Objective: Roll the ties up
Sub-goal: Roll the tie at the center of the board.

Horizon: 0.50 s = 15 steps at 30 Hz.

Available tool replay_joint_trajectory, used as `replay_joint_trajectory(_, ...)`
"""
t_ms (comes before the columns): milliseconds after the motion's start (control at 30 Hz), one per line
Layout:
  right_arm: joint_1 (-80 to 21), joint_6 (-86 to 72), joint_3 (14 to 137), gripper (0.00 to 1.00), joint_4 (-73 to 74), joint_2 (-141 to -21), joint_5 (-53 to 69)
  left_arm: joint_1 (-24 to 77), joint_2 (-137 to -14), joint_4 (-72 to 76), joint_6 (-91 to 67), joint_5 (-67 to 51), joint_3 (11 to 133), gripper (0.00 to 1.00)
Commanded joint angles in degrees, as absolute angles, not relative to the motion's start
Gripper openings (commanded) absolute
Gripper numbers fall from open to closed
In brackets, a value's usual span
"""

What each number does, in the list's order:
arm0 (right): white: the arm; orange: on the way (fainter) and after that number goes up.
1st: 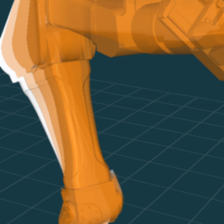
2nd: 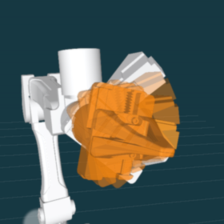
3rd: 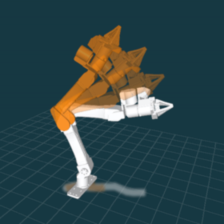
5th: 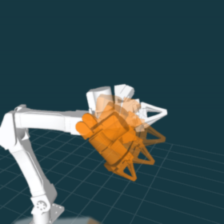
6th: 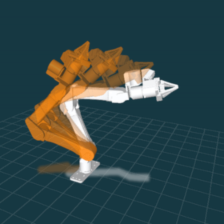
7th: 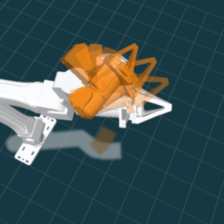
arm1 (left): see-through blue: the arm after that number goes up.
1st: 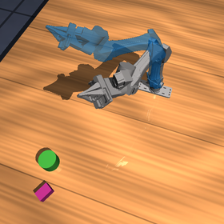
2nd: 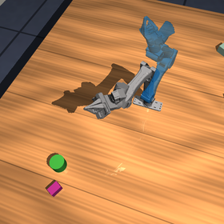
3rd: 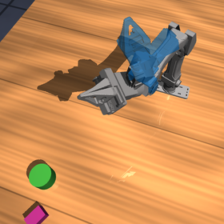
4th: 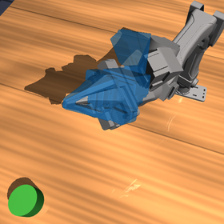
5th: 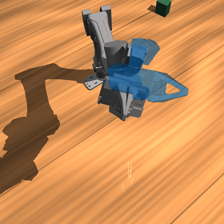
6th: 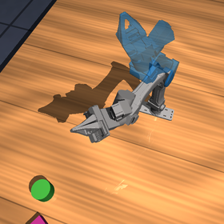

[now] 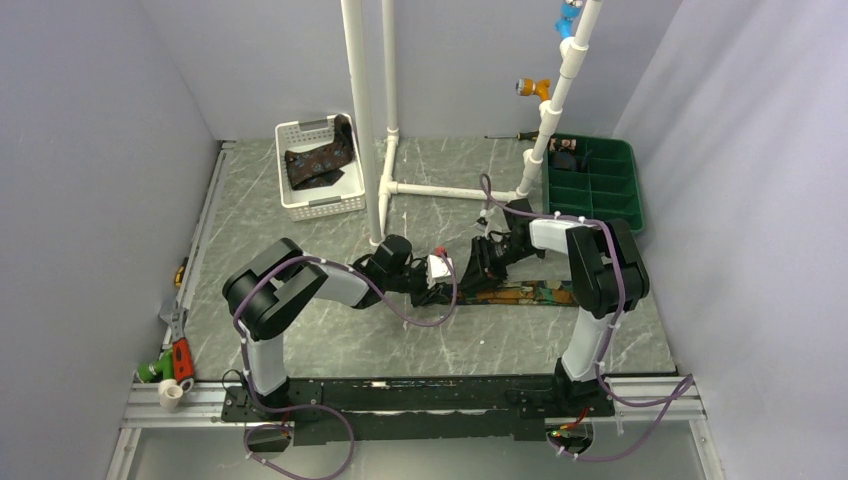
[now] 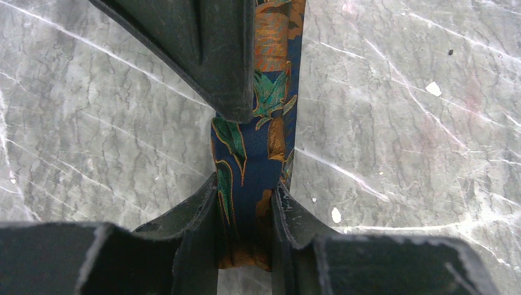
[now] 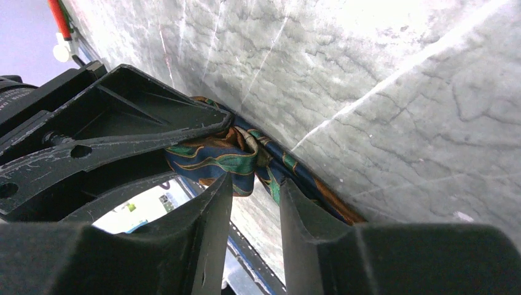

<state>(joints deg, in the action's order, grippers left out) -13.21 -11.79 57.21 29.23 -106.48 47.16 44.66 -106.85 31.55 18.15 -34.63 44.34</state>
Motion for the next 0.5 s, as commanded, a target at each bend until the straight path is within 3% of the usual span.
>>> replay_joint_trajectory(0, -13.88, -14.15, 55.91, 0.4, 23.87, -107.17, 50.61, 44.25, -107.6, 22.85, 20.63, -31.42, 42.44, 0.19)
replay_joint_trajectory(133, -15.03, -14.49, 56.1, 0.43, 22.82, -107.74, 52.36, 44.24, -107.73, 22.5, 21.48, -31.7, 42.64, 0.2)
replay_joint_trajectory(167, -15.38, -14.42, 56.08, 0.39, 22.64, -107.87, 52.11, 44.23, -107.75, 22.36, 21.59, -31.74, 42.77, 0.2)
replay_joint_trajectory(233, -15.82, -13.57, 56.32, 0.18, 23.15, -108.64, 51.81, 44.21, -107.92, 21.93, 21.87, -31.62, 43.03, 0.2)
replay_joint_trajectory(300, -16.09, -11.57, 56.88, 0.05, 25.31, -109.31, 50.33, 44.26, -108.16, 21.28, 21.69, -31.43, 43.55, 0.21)
replay_joint_trajectory(367, -16.23, -8.45, 58.34, 0.0, 29.6, -110.18, 49.05, 43.84, -108.62, 20.95, 21.14, -31.89, 43.95, 0.22)
replay_joint_trajectory(400, -16.21, -7.08, 58.72, 0.0, 32.12, -110.26, 47.65, 43.58, -108.83, 21.1, 20.65, -32.45, 44.1, 0.25)
replay_joint_trajectory(467, -16.24, -5.16, 58.14, 0.0, 33.45, -109.46, 43.9, 42.29, -108.58, 23.4, 19.16, -34.78, 43.45, 0.5)
